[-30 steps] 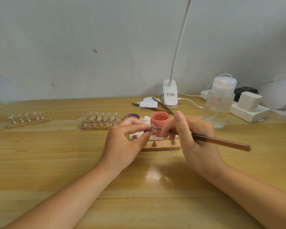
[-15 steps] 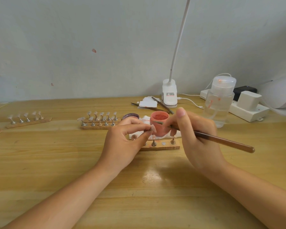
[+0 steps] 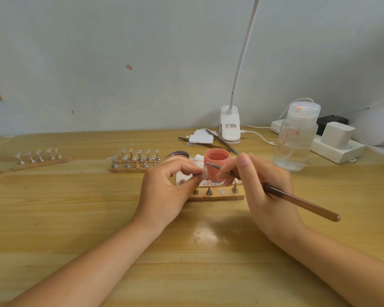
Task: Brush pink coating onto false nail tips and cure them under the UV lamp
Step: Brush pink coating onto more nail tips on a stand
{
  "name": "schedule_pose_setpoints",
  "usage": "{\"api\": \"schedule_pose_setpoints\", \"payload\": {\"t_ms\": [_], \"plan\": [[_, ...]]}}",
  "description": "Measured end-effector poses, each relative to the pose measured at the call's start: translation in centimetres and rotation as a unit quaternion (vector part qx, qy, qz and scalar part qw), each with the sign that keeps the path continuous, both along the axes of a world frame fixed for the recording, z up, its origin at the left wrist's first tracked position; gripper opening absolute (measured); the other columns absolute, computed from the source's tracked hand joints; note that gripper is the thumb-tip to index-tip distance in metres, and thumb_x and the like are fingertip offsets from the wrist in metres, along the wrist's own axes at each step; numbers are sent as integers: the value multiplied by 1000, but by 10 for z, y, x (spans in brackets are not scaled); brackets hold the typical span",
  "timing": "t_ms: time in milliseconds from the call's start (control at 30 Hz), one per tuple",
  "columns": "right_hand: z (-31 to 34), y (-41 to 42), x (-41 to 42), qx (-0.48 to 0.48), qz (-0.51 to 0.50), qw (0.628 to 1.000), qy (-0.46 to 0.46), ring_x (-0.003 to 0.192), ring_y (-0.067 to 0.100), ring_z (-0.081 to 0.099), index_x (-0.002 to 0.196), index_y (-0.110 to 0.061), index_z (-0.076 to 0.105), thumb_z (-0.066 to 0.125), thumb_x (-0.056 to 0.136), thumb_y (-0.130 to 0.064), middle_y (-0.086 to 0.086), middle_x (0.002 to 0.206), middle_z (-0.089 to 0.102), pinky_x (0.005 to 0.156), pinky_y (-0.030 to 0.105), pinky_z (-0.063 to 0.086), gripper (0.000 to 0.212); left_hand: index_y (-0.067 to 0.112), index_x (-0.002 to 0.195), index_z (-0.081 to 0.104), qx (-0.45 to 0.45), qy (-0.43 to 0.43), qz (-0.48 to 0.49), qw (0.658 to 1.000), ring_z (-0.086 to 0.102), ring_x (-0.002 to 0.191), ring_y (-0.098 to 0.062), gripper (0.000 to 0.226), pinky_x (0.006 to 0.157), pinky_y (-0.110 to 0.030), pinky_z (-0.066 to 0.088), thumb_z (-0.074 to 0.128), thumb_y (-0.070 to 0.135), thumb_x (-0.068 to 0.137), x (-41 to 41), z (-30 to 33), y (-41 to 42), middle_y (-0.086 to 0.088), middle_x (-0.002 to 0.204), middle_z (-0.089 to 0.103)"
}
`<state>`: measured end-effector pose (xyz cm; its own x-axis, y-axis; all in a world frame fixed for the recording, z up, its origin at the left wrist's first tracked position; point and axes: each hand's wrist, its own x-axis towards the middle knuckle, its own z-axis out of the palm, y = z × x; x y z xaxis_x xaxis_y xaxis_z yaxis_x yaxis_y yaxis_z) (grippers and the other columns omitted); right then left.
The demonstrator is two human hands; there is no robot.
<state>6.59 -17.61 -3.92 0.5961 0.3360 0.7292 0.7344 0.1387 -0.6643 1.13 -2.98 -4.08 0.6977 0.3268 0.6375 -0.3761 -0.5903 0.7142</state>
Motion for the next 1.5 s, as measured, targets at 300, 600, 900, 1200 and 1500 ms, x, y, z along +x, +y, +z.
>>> {"api": "schedule_pose_setpoints", "payload": {"t_ms": [300,600,900,1200,1500], "plan": [[-3,-3,-3,-29,-10,999,-36,59,6,58,65,-9,65,34,95,-35,-5,62,62,56,23,45,50,20,68,68,-10,7,7,1000,53,66,5,22,66,-3,35,75,-1,69,1,0,0,8,71,64],[-1,-2,-3,-38,-20,997,-57,59,0,56,64,-9,65,36,93,-31,-10,62,59,58,16,42,47,21,67,68,3,3,9,1000,50,63,4,26,63,-3,35,74,-4,68,1,0,1,10,68,61],[-1,-1,-2,-36,-31,998,-48,63,2,57,66,-8,65,34,92,-31,-7,65,62,60,18,43,46,19,66,68,-1,4,11,1000,49,62,3,24,63,-3,34,74,-4,68,1,-1,0,7,68,61],[0,-1,-2,-39,-39,995,-86,66,3,59,68,-5,67,40,93,-26,-6,68,64,61,20,45,42,18,68,69,9,6,12,1000,50,64,4,23,64,-3,34,74,-4,68,1,-1,1,8,69,61],[1,-1,-2,-43,-51,995,-78,68,4,60,71,-13,66,41,92,-29,-10,71,64,62,18,46,37,17,70,70,9,6,15,1000,50,65,4,21,65,-3,34,74,-4,68,1,-1,1,9,69,61]]}}
